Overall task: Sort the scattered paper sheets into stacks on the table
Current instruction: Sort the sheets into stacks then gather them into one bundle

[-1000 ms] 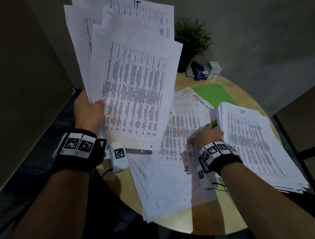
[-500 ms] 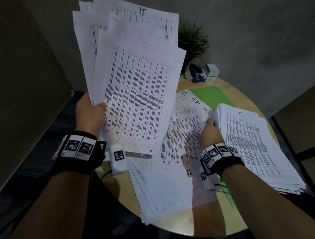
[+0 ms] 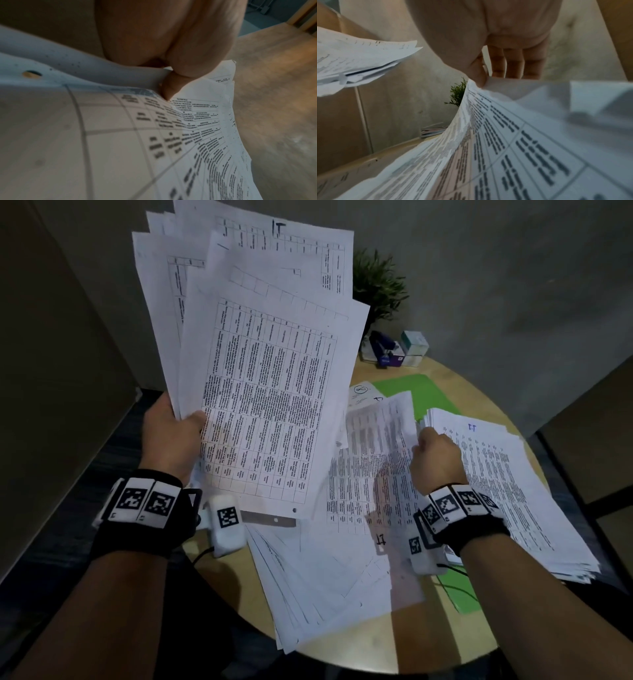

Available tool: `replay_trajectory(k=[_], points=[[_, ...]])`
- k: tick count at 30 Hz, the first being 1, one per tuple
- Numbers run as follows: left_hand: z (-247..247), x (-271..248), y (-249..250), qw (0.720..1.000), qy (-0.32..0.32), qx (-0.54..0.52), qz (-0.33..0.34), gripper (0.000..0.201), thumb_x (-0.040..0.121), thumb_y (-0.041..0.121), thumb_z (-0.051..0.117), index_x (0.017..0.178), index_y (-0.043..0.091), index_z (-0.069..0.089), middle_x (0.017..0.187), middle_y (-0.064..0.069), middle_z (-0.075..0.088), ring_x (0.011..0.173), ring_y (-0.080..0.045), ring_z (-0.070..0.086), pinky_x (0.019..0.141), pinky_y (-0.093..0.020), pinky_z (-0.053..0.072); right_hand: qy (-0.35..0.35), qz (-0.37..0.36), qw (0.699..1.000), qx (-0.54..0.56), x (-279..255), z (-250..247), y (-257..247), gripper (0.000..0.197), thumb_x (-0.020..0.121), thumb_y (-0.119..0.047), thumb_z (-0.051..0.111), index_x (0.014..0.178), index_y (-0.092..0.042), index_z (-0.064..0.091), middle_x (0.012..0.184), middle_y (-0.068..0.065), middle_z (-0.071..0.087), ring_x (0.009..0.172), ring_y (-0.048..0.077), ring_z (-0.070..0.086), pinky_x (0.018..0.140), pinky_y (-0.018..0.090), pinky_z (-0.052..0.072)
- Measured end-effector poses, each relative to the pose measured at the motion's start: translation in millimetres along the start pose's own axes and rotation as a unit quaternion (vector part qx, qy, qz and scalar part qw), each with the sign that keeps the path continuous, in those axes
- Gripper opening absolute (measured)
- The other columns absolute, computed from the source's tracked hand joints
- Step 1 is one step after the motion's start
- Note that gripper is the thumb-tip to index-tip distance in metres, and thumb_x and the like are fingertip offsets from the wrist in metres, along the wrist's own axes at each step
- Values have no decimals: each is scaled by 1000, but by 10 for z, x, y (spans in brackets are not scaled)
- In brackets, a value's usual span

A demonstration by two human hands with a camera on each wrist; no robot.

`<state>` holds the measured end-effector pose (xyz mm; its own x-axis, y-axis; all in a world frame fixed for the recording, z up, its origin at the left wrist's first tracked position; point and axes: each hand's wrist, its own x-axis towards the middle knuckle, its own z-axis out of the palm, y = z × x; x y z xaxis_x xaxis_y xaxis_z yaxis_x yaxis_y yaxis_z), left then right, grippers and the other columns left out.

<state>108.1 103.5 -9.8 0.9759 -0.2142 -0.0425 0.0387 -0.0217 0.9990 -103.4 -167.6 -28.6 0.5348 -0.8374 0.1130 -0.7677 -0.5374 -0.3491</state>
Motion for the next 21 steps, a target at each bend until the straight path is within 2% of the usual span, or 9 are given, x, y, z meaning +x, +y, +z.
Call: replay_trajectory(k=[3,6,10,12,14,15,18,20,21], points=[[-12,1,-15,1000,-4,-1,0,40,90,-1,55,125,17,60,112,-3,68,103,-20,66,95,-43,52,23,-3,1000,20,-30,-69,45,18,97,-7,42,111,-3,53,101,21,54,79,29,46,65,32,35],[4,-13,-17,1000,-16,-12,-9,40,89,0,55,123,19,62,111,-2,69,102,-20,66,94,-43,52,23,-2,996,82,-54,-152,73,4,98,-9,40,97,-11,44,84,17,53,73,28,46,61,31,32],[14,-74,19,998,-52,-24,-19,40,90,-1,55,124,17,61,112,-3,70,104,-21,66,95,-42,51,8,-10,978,209,-70,-358,36,4,99,-14,42,96,-16,40,75,6,54,65,26,47,60,31,35],[36,-131,22,997,-66,-29,-29,39,90,-3,53,124,14,60,110,-4,70,103,-22,66,95,-42,51,12,-36,963,268,-90,-519,-22,6,99,-14,43,94,-16,40,77,5,56,56,19,40,53,27,32],[79,-224,21,995,-82,-31,-37,40,90,-6,53,126,12,60,111,-7,69,103,-23,67,93,-42,52,-2,-61,930,361,-137,-712,-117,11,98,-10,44,90,-17,41,78,6,57,57,17,40,52,25,34],[109,-281,28,994,-92,-34,-40,40,90,-7,53,125,11,60,112,-8,69,102,-23,67,92,-41,52,-19,-71,900,430,-178,-820,-182,15,97,-6,43,88,-17,41,80,6,60,61,17,47,56,26,40],[221,-489,97,990,-123,-51,-47,36,92,-9,49,110,17,64,106,-4,71,95,-18,70,83,-33,56,-109,-83,776,616,-275,-1094,-320,20,98,0,40,87,-15,42,80,5,67,67,20,61,60,31,50],[303,-626,143,988,-140,-57,-45,37,92,-12,46,115,13,61,104,-3,71,92,-16,69,81,-28,57,-147,-97,739,650,-319,-1231,-379,18,98,-1,40,89,-15,44,78,4,69,66,21,62,62,34,49],[341,-703,169,986,-146,-62,-49,37,92,-12,45,119,9,59,105,-4,70,92,-17,69,81,-28,57,-152,-100,733,655,-344,-1299,-385,18,98,0,40,89,-14,45,78,4,70,66,21,62,64,34,50]])
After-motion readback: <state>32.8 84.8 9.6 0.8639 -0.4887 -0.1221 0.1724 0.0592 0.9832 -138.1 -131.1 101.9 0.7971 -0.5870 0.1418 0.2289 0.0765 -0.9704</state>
